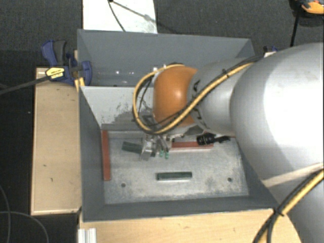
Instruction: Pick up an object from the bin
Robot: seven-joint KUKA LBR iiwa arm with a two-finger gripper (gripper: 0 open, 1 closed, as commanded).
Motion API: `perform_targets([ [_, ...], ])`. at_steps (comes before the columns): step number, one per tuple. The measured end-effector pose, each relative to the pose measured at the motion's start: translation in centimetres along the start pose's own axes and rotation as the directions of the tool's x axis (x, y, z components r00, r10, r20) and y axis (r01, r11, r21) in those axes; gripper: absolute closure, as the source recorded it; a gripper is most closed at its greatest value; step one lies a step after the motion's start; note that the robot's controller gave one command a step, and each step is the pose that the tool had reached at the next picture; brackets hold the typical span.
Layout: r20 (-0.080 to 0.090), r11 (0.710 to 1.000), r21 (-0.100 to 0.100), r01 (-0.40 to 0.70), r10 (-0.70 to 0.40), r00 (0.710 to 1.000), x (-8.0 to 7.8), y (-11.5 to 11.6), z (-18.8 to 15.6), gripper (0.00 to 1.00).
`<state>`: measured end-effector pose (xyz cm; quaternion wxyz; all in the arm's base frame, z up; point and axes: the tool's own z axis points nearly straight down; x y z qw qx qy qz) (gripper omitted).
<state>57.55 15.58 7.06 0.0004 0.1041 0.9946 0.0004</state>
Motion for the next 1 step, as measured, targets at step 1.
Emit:
perform_targets([
  [1,0.007,0.999,-0.004,0.040,-0.040,0.999,2.00,4.33,-17.88,1.00],
])
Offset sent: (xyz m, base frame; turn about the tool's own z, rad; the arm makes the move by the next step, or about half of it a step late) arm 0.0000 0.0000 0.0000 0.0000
